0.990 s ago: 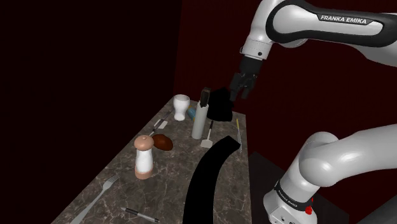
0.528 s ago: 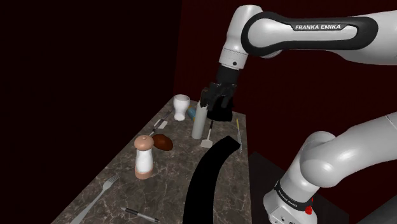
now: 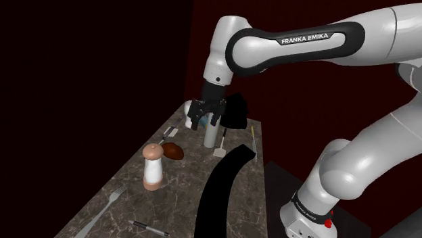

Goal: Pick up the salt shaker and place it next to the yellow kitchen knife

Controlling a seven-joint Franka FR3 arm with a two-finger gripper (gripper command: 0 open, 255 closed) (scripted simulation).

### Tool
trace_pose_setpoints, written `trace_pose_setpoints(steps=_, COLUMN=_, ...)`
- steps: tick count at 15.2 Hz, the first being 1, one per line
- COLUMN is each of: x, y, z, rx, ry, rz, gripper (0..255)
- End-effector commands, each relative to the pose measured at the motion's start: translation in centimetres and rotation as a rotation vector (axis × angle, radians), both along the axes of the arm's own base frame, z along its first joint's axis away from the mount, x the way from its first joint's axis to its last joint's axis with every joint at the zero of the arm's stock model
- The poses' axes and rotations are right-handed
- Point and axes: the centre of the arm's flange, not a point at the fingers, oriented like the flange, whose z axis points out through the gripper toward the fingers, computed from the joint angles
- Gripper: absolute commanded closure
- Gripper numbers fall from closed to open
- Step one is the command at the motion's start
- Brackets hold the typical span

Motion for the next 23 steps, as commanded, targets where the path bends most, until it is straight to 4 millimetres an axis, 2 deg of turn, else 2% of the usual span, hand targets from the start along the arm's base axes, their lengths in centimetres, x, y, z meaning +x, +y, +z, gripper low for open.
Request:
trace_pose_setpoints(steps=1, x=1.0, y=2.2, z=-0.8, rx=0.003, ry=-0.002, rz=-0.005, gripper=0)
trace_pose_setpoints(steps=11, x=5.8, y=13.4, z=-5.4, rx=0.012, ry=-0.008, rz=-0.025, gripper=0)
trace_pose_setpoints(steps=12, x=6.0, y=14.1, z=-5.6, rx=0.012, ry=-0.009, rz=-0.026, gripper=0)
trace_pose_setpoints(steps=19, x=6.0, y=14.6, z=-9.3, rx=0.012, ry=-0.009, rz=-0.026, gripper=0)
trace_pose_setpoints(steps=23, x=6.0, y=14.7, z=-9.6, rx=0.012, ry=-0.009, rz=-0.026, gripper=0)
